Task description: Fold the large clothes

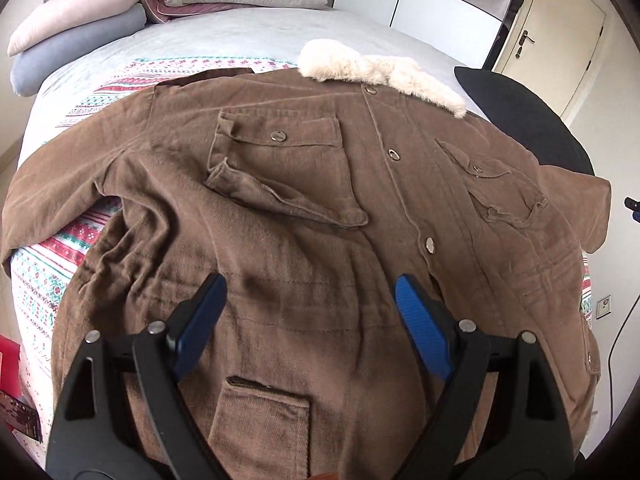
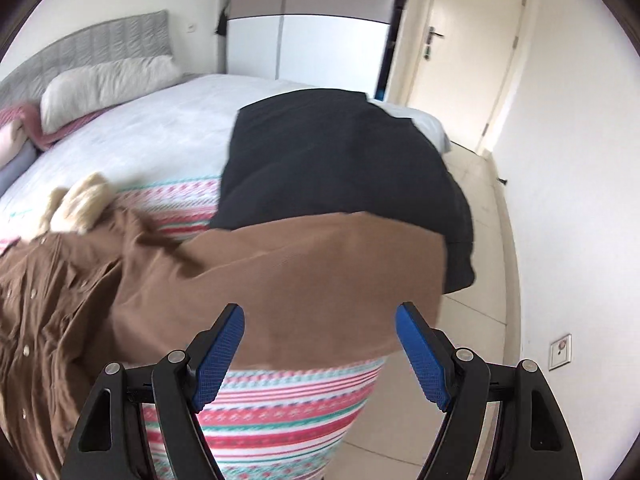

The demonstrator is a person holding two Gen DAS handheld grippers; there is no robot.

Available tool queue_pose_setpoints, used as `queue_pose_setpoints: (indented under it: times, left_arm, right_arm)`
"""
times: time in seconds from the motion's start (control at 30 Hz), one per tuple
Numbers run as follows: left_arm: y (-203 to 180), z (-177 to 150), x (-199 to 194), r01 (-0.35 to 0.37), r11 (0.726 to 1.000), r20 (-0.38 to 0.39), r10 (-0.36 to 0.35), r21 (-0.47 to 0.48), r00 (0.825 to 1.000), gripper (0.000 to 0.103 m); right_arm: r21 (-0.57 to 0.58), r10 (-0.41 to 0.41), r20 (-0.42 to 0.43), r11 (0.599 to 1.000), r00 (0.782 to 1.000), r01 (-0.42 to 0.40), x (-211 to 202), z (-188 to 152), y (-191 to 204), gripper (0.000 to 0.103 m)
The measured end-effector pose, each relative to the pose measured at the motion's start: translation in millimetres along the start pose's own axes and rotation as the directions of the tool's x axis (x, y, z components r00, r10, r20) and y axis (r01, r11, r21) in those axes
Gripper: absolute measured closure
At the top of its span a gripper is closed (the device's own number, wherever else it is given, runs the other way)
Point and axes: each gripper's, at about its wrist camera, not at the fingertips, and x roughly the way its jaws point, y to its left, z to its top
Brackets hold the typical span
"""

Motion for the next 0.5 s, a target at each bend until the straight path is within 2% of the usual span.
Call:
queue_pose_setpoints:
  times: [0.1, 0.2, 0.43, 0.5]
  left_arm:
    - [-4.9, -1.0, 5.7, 0.026, 1.0, -0.008, -0.026, 0.006, 1.0, 0.017]
    - [-12.1, -4.3, 12.1, 0.015, 0.999, -0.008, -0.014, 0.029, 1.0, 0.017]
    - [-20.9, -8.6, 24.9, -0.046, 0.995, -0.006, 0.047, 0.084, 0.999, 0.017]
    - [-22.2, -8.5, 25.4, -0.051, 0.995, 0.004, 0.051, 0.09, 0.999, 0.017]
  right_arm:
    - [0.111, 0.052, -0.021, 0.993, 0.998, -0.049, 27.6, 10.1, -55.5, 0.023]
    - [0.172, 0.088, -0.032, 0.982, 0.996, -0.081, 57.8, 12.9, -85.9, 0.023]
    - [0.197, 0.171, -0.045, 0.967, 0.984, -0.159, 114.9, 13.3, -92.1, 0.023]
    - [0.23, 0.213, -0.035, 0.953, 0.976, -0.199, 123.4, 8.2, -91.3, 0.027]
